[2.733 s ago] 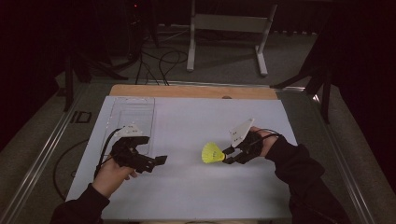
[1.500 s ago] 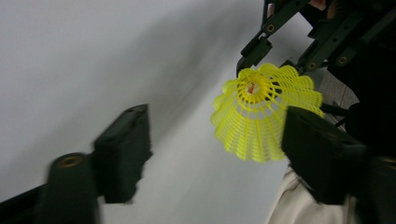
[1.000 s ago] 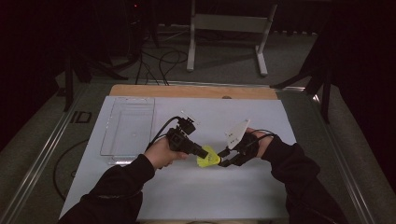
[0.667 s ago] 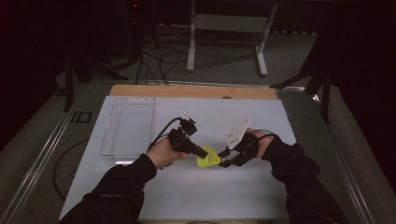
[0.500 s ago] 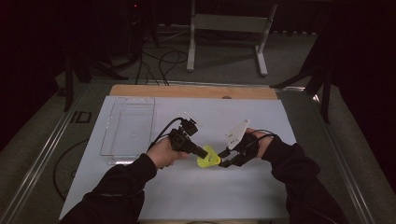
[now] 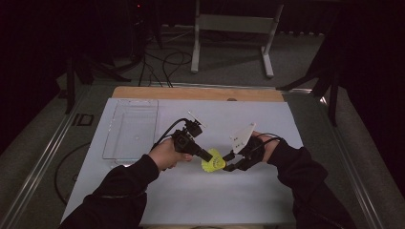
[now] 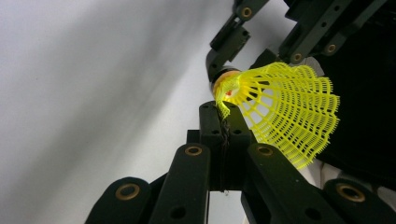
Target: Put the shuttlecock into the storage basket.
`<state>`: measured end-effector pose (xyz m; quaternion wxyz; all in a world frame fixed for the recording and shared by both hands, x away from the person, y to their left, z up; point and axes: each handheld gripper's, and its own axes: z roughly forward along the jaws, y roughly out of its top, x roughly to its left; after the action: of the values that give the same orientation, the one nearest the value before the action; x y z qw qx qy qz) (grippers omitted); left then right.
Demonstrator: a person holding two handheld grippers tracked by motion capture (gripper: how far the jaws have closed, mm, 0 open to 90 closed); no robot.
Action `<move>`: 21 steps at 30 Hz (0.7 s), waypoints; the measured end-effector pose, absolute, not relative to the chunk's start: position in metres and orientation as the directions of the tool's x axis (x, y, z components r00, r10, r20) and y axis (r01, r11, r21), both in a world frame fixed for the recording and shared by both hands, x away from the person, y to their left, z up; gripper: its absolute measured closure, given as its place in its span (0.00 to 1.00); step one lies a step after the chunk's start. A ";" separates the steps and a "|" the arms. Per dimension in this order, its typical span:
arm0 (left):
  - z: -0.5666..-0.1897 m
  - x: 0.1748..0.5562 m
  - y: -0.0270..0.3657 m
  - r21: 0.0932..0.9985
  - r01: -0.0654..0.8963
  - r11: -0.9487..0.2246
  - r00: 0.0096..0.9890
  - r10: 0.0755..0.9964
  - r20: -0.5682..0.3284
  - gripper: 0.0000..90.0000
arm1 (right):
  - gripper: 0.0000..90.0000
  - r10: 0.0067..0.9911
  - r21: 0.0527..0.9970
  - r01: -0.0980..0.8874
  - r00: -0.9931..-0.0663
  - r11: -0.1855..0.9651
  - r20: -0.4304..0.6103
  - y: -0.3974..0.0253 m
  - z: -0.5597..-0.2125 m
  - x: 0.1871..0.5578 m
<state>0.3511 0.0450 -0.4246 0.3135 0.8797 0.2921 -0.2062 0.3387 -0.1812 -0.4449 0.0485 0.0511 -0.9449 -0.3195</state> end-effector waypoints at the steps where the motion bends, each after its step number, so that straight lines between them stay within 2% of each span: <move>1: -0.423 0.351 0.045 0.432 0.642 -0.634 0.745 0.382 -0.547 1.00 | 0.70 -0.122 0.610 -0.065 -0.991 0.790 0.053 -0.181 -0.445 0.339; 6: -0.416 0.350 0.046 0.439 0.632 -0.638 0.753 0.372 -0.543 1.00 | 0.54 -0.105 0.615 -0.050 -0.993 0.787 0.054 -0.179 -0.446 0.338; 7: -0.416 0.350 0.046 0.439 0.632 -0.638 0.753 0.372 -0.543 1.00 | 0.54 -0.105 0.615 -0.050 -0.993 0.787 0.054 -0.179 -0.446 0.338; 9: -0.413 0.350 0.048 0.439 0.629 -0.641 0.755 0.372 -0.539 1.00 | 0.45 -0.085 0.612 -0.027 -0.994 0.790 0.066 -0.179 -0.447 0.338; 11: -0.411 0.351 0.050 0.438 0.632 -0.640 0.755 0.379 -0.536 1.00 | 0.40 -0.076 0.612 -0.020 -0.995 0.791 0.065 -0.179 -0.447 0.339; 15: -0.408 0.352 0.056 0.430 0.637 -0.640 0.751 0.391 -0.532 1.00 | 0.19 -0.021 0.603 0.040 -0.995 0.797 0.094 -0.180 -0.447 0.341; 17: -0.407 0.353 0.060 0.426 0.640 -0.639 0.750 0.398 -0.529 1.00 | 0.13 -0.011 0.595 0.057 -0.994 0.802 0.110 -0.181 -0.448 0.341; 21: -0.404 0.354 0.067 0.419 0.643 -0.641 0.748 0.411 -0.521 1.00 | 0.11 0.024 0.605 0.078 -0.995 0.792 0.096 -0.183 -0.448 0.340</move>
<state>0.3542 0.0669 -0.4040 0.3014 0.8851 0.2979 -0.1927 0.3398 -0.1835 -0.4480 0.0417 -0.0269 -0.9457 -0.3212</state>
